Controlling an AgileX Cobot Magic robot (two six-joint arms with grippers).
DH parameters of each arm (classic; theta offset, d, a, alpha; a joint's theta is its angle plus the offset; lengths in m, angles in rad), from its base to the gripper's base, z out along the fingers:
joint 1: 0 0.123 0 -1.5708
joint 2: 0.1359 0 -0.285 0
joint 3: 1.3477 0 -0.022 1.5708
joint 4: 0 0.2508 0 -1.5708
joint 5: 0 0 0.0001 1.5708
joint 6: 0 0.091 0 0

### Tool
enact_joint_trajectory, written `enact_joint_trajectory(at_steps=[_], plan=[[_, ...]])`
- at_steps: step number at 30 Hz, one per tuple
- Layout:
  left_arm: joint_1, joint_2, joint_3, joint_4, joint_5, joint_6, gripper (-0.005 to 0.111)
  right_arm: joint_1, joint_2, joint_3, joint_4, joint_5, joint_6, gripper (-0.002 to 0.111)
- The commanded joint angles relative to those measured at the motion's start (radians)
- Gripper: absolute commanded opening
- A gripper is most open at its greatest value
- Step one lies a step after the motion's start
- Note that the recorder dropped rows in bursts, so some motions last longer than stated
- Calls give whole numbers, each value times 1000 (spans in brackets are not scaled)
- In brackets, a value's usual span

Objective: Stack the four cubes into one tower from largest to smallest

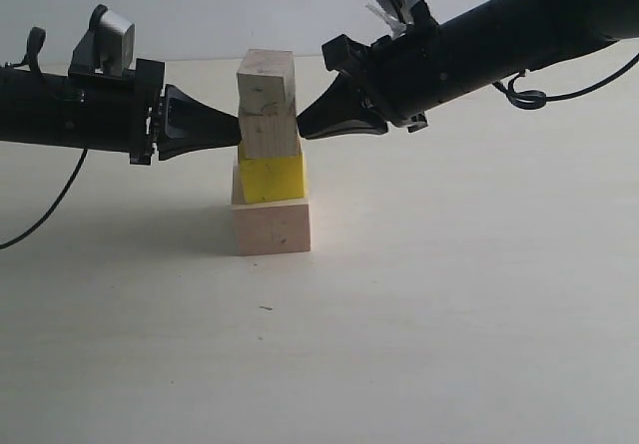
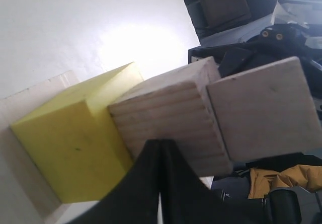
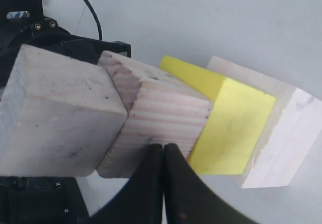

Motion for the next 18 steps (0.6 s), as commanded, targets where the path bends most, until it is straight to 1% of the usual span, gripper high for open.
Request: enact_joint_trajectory(at_steps=[1, 18], plan=[[-5, 1, 3, -19, 26, 6, 0, -1, -2, -2, 30, -4, -27, 0], [-5, 1, 3, -3, 26, 0, 0, -4, -2, -2, 26, -8, -27, 0]])
